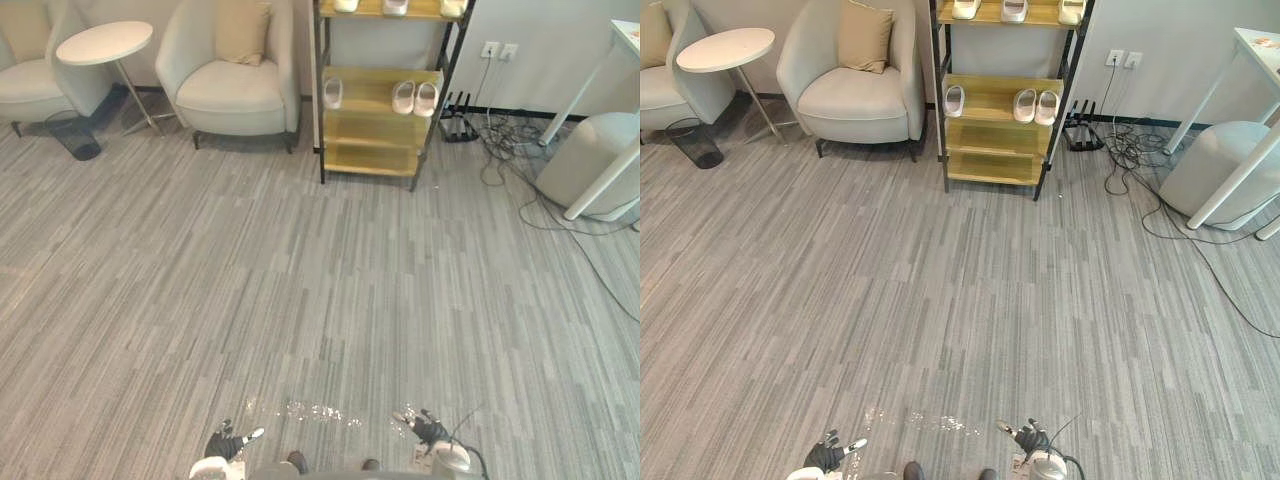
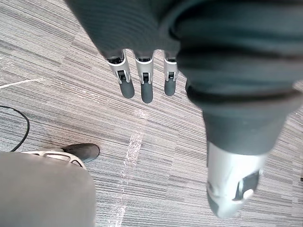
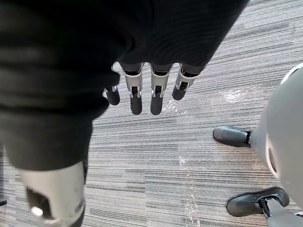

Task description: Organize the slippers on the shoe rack

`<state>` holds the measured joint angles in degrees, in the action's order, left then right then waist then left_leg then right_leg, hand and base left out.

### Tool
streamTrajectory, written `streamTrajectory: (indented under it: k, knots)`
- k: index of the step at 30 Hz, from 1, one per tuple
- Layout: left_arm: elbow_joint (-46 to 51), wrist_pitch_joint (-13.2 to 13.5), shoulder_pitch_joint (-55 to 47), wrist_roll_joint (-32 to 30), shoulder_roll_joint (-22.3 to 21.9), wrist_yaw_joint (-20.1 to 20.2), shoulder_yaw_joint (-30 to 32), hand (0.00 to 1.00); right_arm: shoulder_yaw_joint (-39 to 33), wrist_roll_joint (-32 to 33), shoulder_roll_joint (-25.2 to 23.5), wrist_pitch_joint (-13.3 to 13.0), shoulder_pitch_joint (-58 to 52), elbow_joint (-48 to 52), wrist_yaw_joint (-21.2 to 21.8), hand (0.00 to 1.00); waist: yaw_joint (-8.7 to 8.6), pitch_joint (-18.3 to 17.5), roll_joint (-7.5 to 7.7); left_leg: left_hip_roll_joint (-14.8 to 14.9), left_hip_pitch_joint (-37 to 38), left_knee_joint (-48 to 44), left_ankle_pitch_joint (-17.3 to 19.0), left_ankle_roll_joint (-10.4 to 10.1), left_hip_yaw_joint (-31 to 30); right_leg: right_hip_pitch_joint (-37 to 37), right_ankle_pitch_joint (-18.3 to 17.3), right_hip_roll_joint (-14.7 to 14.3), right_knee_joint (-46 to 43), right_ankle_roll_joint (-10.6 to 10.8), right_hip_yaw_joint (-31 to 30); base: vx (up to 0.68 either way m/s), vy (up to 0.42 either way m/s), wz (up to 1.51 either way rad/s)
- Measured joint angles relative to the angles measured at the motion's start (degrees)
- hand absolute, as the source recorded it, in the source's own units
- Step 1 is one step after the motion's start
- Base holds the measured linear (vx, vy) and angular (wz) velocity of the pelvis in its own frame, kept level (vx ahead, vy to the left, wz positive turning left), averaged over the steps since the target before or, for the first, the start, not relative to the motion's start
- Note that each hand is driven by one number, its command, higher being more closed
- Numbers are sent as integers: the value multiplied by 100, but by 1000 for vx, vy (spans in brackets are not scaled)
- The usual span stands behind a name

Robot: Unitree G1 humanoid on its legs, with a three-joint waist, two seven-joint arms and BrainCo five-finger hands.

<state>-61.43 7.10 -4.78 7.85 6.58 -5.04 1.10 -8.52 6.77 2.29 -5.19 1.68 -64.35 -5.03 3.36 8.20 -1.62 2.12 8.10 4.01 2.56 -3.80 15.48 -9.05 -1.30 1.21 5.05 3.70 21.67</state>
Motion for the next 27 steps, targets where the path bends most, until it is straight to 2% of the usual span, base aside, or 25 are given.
streamTrajectory:
  k: [3, 13, 22, 23, 24, 25, 26, 27]
  knots:
    - [3, 4, 44, 1, 0, 21, -3, 0, -3, 0, 3, 2, 9, 19, 1, 0, 0, 98, -18, -1, -2, 7, 0, 0, 3, 12, 1, -1, 3, -2, -7, -45, -16, -3]
    - [-3, 9, 51, 14, 6, 23, -8, 0, 20, -1, 1, 2, 6, 23, 1, 0, 3, 106, -4, -3, 0, 83, -20, 35, 126, 102, 40, -13, 40, -65, -12, -27, -12, -7]
    - [-8, 16, 106, 13, 89, 12, -59, 0, 35, -5, -9, 2, 6, 24, -11, 0, -13, 173, 113, -2, 1, 88, -10, 44, 142, 104, 45, -15, 47, -77, 20, 1, -2, 0]
    - [-10, 16, 125, 15, 110, 4, -57, 0, 78, -5, -9, 1, 5, 29, -20, 0, -14, 195, 149, 14, -24, 2, 52, 53, 181, 101, 39, -18, 45, -85, -5, 4, -19, -9]
    - [-5, 22, 162, 16, 150, -8, -52, 0, 146, -3, -22, 0, 1, 36, -27, 0, -7, 227, 217, 79, -260, -544, 360, 54, 235, 96, 4, 2, 43, -132, -36, 2, -27, -12]
    - [-5, 23, 169, 16, 158, -9, -52, 0, 173, -3, -20, 0, 1, 37, -28, 0, -6, 231, 221, 109, -325, -718, 451, 49, 255, 95, -16, 3, 43, -153, -39, 1, -35, -28]
    - [-6, 23, 185, 17, 173, -20, -52, 0, 245, 0, -10, -3, -1, 60, -31, 0, -10, 244, 195, 297, -667, -1596, 910, 20, 311, 91, -149, -30, 44, -295, -49, 6, -39, -28]
    - [-5, 23, 187, 18, 162, -21, -55, 0, 259, 2, 6, -8, -1, 78, -33, 0, -10, 246, 149, 396, -797, -1940, 1038, 0, 349, 92, -173, -57, 46, -273, -53, 5, -23, -33]
